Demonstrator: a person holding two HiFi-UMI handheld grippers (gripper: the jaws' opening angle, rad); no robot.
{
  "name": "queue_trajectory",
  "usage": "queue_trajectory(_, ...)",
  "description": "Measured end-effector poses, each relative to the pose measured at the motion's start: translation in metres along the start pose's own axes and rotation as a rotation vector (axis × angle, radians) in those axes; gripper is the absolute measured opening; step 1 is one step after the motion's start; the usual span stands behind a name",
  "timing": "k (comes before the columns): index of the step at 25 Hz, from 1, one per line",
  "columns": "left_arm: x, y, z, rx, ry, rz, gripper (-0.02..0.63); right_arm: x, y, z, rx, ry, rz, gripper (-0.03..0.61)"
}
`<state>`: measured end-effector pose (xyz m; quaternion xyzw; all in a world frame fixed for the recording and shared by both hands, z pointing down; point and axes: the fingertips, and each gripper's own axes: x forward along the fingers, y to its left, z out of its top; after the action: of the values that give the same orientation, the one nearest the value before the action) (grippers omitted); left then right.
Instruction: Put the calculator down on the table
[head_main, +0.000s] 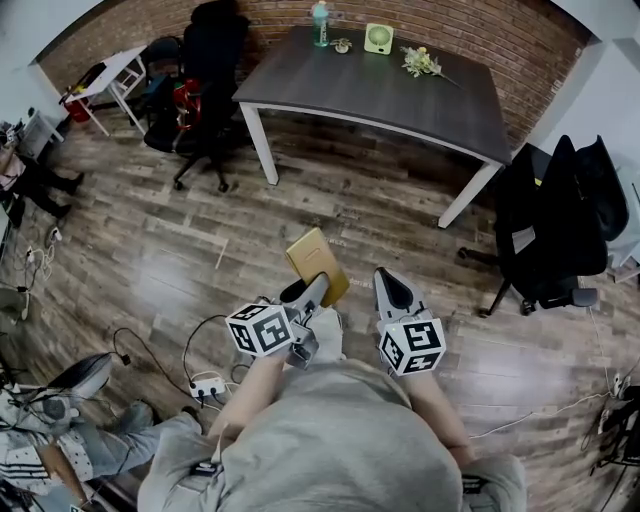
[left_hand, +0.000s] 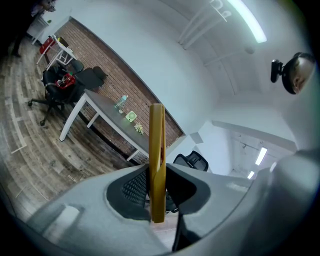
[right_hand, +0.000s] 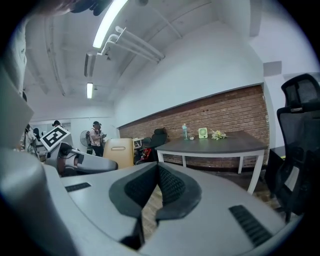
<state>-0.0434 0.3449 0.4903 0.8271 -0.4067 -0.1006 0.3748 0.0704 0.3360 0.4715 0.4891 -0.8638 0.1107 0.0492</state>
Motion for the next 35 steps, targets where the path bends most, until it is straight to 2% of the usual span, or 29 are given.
queue_trajectory(14,0.052,0.028,0.036,-0.011,-0.015,-0.005,0.091,0.057,-0.043,0.008,0.011,0.016,-0.016,0.002)
queue_trajectory(25,0.110,0.067,0.089,-0.015,0.010,-0.010,0.091,0.134,-0.071,0.038,-0.003,0.026,-0.004,0.002)
queue_trajectory(35,0.168,0.101,0.153,-0.009,0.020,-0.033,0.091,0.210,-0.099,0.070,-0.009,0.028,-0.016,0.002)
